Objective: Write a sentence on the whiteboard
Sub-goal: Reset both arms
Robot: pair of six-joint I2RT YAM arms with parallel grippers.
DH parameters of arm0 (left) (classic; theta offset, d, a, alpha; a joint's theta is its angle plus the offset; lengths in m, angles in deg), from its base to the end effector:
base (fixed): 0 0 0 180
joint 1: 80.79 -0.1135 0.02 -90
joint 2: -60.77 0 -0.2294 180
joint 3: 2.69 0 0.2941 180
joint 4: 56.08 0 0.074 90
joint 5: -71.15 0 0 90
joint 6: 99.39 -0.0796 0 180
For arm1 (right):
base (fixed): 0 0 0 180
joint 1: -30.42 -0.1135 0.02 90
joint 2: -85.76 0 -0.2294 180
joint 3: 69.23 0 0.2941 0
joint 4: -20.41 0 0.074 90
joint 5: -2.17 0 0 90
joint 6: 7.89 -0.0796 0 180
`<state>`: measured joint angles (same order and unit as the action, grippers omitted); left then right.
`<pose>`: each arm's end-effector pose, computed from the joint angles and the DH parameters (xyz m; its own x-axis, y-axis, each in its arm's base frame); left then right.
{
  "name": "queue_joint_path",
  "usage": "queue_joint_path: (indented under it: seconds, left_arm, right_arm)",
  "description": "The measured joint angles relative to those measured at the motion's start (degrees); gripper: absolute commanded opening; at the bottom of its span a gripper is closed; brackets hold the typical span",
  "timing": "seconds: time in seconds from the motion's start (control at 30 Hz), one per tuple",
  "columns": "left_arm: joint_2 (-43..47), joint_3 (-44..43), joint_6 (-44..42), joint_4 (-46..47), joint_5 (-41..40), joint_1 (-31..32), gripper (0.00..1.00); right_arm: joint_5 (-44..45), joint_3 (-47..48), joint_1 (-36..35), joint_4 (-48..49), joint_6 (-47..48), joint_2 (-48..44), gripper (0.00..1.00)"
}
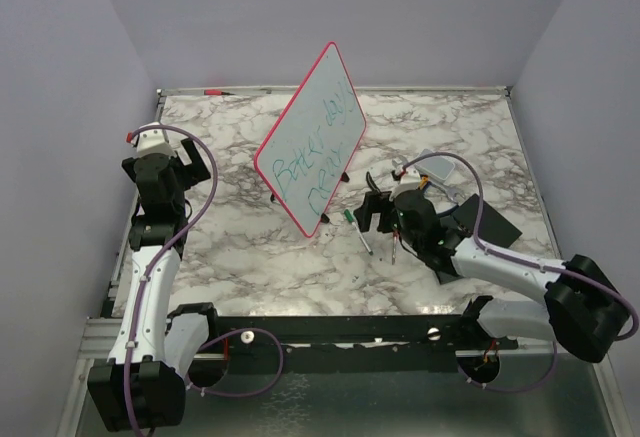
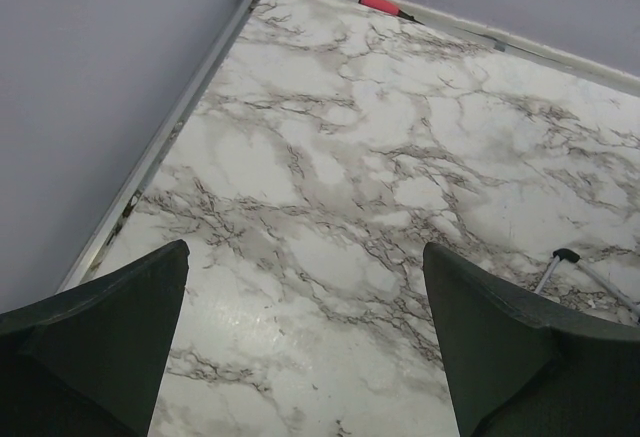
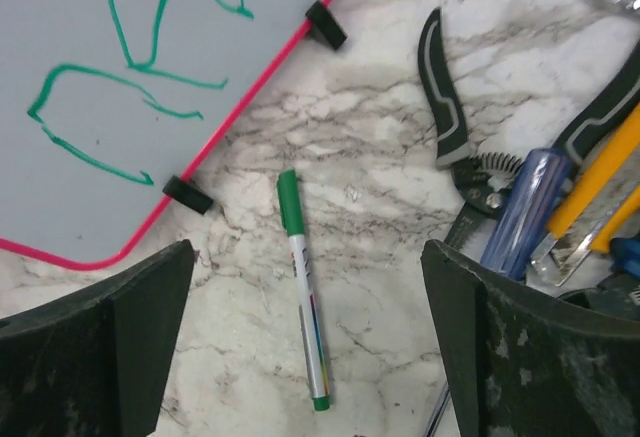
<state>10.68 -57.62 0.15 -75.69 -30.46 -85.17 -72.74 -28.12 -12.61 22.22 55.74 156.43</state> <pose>0.3107 0.0399 0.2755 -0.2061 -0.1786 -0.9621 -0.3073 0.9453 -0.1097 0.2578 0.2124 0.1146 -0.5228 0.0987 -0.8467 -0.2882 0.9143 0.2845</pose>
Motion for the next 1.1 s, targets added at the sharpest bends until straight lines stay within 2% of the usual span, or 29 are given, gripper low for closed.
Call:
queue_joint_path:
  seconds: [0.17,0.37,0.6,0.77,1.1]
  left_arm:
    - [0.22,0.02,0.09,0.02,0.0,0.02,0.99]
    - [1.4,0.48,0.59,-0.02,-0.48,1.66,0.99]
    - [7.93,2.43,0.81,0.02,-3.48,3.85,0.99]
    - [12.11,3.93,1.64,-0.42,-4.57,4.04,0.99]
    - [13.44,3.96,3.61,-2.47,-6.03,4.04,0.99]
  right_arm:
    - [3.78,2.97,3.21,-3.26,3.04,-6.25,1.0]
    - [3.41,9.99,15.98,-7.13,6.23,-10.43,1.0]
    - [-1.16,9.38,30.34,-7.37,11.45,-15.23,1.0]
    - [-4.26,3.85,31.12,-3.28,16.94,-21.57,1.0]
    - [-3.74,2.67,31.1,-1.18,19.47,-23.23,1.0]
